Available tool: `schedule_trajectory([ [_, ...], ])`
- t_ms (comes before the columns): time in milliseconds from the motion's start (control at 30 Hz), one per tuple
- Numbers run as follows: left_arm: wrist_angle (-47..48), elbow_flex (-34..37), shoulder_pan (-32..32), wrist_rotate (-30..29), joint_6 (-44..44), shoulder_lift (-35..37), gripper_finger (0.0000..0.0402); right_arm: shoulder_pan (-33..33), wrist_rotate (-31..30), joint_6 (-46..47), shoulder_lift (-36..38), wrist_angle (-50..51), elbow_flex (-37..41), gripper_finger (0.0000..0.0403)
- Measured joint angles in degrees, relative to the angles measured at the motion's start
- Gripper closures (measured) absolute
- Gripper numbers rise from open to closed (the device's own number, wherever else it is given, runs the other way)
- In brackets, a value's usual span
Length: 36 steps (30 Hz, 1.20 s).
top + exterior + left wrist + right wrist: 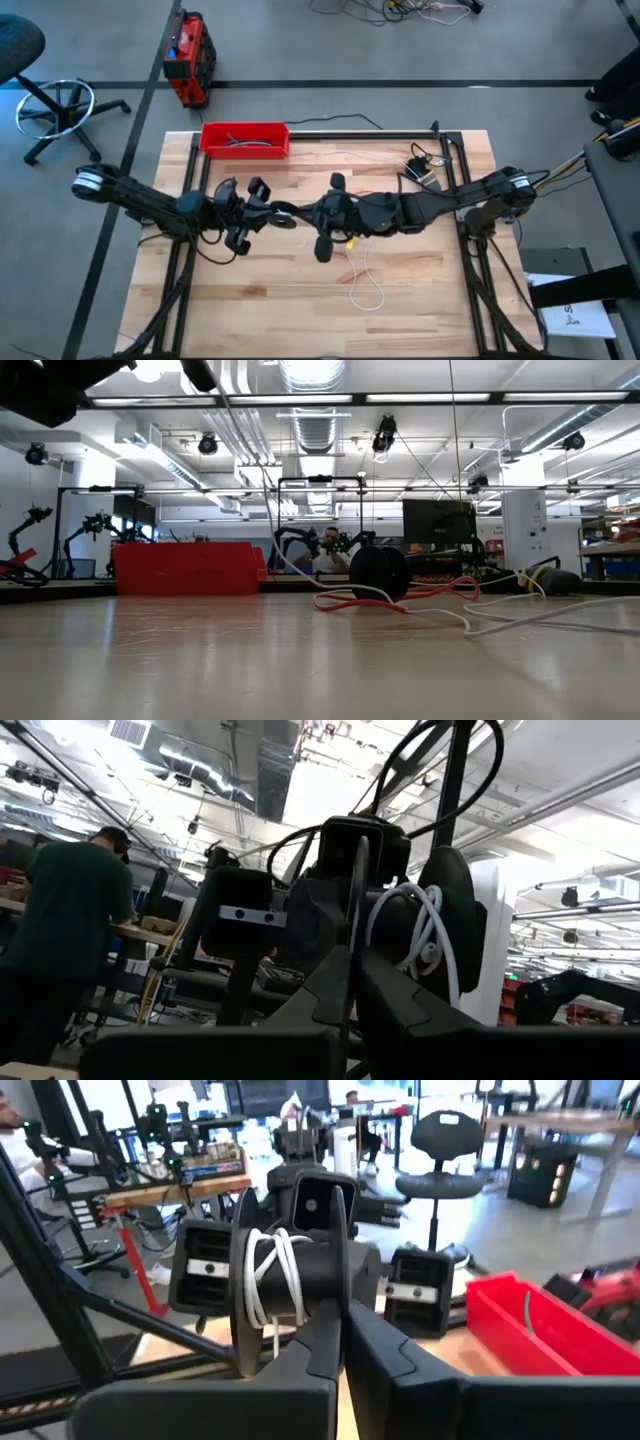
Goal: Coil cords
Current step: Coil the white wire onto the black spool
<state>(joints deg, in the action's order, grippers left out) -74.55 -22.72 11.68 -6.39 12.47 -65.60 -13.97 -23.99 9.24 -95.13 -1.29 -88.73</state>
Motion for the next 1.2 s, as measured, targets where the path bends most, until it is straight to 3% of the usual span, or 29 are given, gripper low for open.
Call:
schedule_trajectory([
  [133,4.9,0.7,-0.1,-0.8,-1.5,2.7,0.0373,-0.2,-0.1,-3.0,0.0,-4.0,0.1,0.0401],
  [367,11.7,8.4,-0.2,-9.1,-6.6,14.4,0.0322,-0.3,-0.1,-4.8,0.3,-12.7,5.1,0.0402],
  [467,11.6,13.9,-0.2,-9.6,-7.5,20.4,0.0301,0.3,-1.5,-5.1,0.2,-23.3,11.1,0.0402],
  [633,11.7,21.6,-0.1,-9.6,0.5,24.9,0.0276,1.4,-11.8,-11.2,-1.0,-43.1,20.3,0.0402],
  [800,12.5,20.8,0.4,-10.9,3.3,21.2,0.0259,1.8,-20.9,-21.3,-5.2,-52.3,22.1,0.0403],
  [967,16.3,13.7,0.4,-19.2,-0.4,14.1,0.0257,3.2,-20.9,-24.5,-7.3,-54.3,21.4,0.0403],
  [1200,18.6,4.9,0.4,-24.7,-5.1,5.4,0.0261,5.7,-9.9,-19.0,-7.0,-58.6,25.1,0.0403],
])
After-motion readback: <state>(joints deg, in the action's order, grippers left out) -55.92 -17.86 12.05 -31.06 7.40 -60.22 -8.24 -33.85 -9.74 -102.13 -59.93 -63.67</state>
